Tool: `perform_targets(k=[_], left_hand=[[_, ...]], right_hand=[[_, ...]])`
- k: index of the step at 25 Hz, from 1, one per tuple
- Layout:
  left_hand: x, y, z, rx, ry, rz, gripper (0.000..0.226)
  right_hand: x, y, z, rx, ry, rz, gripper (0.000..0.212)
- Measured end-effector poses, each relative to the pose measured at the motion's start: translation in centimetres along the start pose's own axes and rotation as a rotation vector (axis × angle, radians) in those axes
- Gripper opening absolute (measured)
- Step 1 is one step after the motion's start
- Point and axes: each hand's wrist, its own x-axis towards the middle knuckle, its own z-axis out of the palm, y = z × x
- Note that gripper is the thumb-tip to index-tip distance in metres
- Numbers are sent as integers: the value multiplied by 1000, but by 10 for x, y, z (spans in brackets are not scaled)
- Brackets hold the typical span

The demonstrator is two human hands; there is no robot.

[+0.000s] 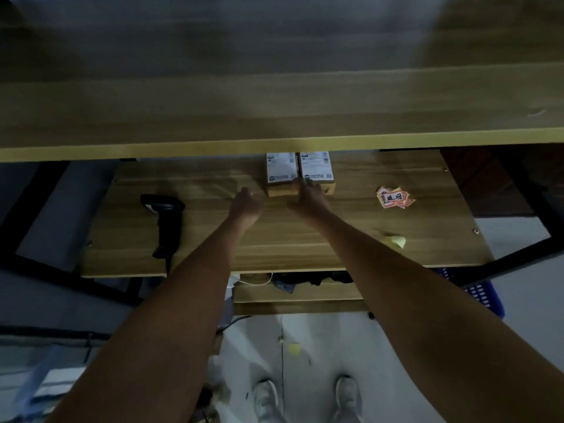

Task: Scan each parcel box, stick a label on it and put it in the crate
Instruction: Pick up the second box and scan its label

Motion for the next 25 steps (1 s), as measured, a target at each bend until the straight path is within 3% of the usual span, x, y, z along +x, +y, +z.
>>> perform_targets(k=[4, 12, 16, 20, 22, 25], left_hand=[[15, -2, 0, -106, -19, 56, 47], [33, 14, 7, -399, -32, 26, 41], [21, -10, 10, -580, -20, -27, 52], [-6, -36, 8, -810, -44, -163, 42], [-16, -48, 6, -881, -109, -204, 46], [-32, -63, -9, -1031, -130, -158, 54]], right_hand=[[16, -8, -1, -84, 147, 84, 59], [30, -10, 8, -117, 99, 89, 49], [10, -17, 34, 94, 87, 174, 21], [-20, -22, 56, 371, -40, 291, 32], [-31, -23, 60, 514, -52, 268, 40], [-47, -28, 63, 661, -16, 208, 35]])
